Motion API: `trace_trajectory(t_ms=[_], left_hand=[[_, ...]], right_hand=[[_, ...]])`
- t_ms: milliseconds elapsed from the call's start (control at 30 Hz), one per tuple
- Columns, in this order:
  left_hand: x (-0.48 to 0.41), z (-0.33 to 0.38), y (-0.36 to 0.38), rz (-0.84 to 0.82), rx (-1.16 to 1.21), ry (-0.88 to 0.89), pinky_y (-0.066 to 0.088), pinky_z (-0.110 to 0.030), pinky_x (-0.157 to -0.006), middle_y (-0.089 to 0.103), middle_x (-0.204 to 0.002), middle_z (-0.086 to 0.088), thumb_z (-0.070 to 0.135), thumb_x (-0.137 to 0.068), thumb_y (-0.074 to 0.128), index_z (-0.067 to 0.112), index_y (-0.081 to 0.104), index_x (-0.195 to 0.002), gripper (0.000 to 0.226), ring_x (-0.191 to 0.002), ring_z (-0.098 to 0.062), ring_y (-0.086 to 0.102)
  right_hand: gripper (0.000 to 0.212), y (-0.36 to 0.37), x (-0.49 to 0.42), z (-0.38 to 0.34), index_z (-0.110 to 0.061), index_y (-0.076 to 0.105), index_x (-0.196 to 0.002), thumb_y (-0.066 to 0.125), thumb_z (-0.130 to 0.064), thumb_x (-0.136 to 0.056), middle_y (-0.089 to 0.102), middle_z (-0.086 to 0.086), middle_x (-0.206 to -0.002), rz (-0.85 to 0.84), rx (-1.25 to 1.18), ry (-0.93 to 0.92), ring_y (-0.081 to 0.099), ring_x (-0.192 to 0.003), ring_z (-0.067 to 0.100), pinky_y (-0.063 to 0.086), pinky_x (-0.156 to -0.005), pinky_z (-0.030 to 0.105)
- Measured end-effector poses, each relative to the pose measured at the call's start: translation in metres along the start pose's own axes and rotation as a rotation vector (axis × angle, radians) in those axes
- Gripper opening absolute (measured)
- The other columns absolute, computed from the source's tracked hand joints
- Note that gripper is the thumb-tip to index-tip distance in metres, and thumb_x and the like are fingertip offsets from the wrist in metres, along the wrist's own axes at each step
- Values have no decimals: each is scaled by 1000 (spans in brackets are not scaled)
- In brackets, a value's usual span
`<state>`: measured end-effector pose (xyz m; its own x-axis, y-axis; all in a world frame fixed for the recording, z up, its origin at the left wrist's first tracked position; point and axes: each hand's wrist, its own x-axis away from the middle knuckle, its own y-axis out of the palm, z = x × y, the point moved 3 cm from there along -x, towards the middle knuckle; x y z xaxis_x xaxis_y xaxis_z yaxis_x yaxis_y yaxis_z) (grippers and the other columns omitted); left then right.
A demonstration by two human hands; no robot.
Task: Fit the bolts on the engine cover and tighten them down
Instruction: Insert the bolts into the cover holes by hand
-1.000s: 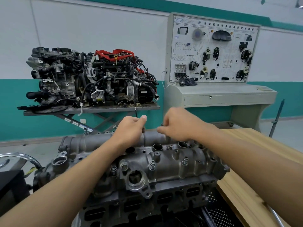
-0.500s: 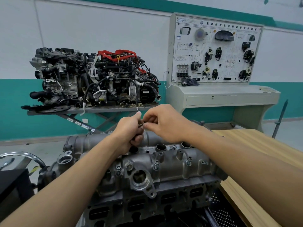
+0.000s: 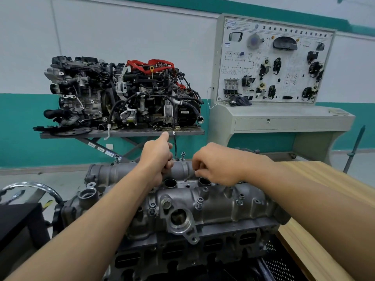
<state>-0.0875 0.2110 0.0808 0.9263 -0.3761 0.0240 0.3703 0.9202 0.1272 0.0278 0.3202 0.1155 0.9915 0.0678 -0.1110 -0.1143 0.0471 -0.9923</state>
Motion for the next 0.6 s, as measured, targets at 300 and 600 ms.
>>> trace_trajectory(t_ms=[300,600], left_hand=[[1,0,0,-8,-4,2,21,-20,-33,38,-45,5,45,-102,45,13,51,-91,34,-34,-11,33],[1,2,-2,6,42,0,23,-18,-33,39,-41,6,46,-101,48,13,52,-88,36,-33,-11,33]], right_hand=[[15,3,-8,-8,-3,56,-74,56,-6,-88,59,13,-71,-108,193,-7,47,-60,30,45,-55,38],[12,9,-30,-21,-6,69,-85,64,-17,-88,67,10,-79,-183,175,-63,63,-76,32,56,-68,39]])
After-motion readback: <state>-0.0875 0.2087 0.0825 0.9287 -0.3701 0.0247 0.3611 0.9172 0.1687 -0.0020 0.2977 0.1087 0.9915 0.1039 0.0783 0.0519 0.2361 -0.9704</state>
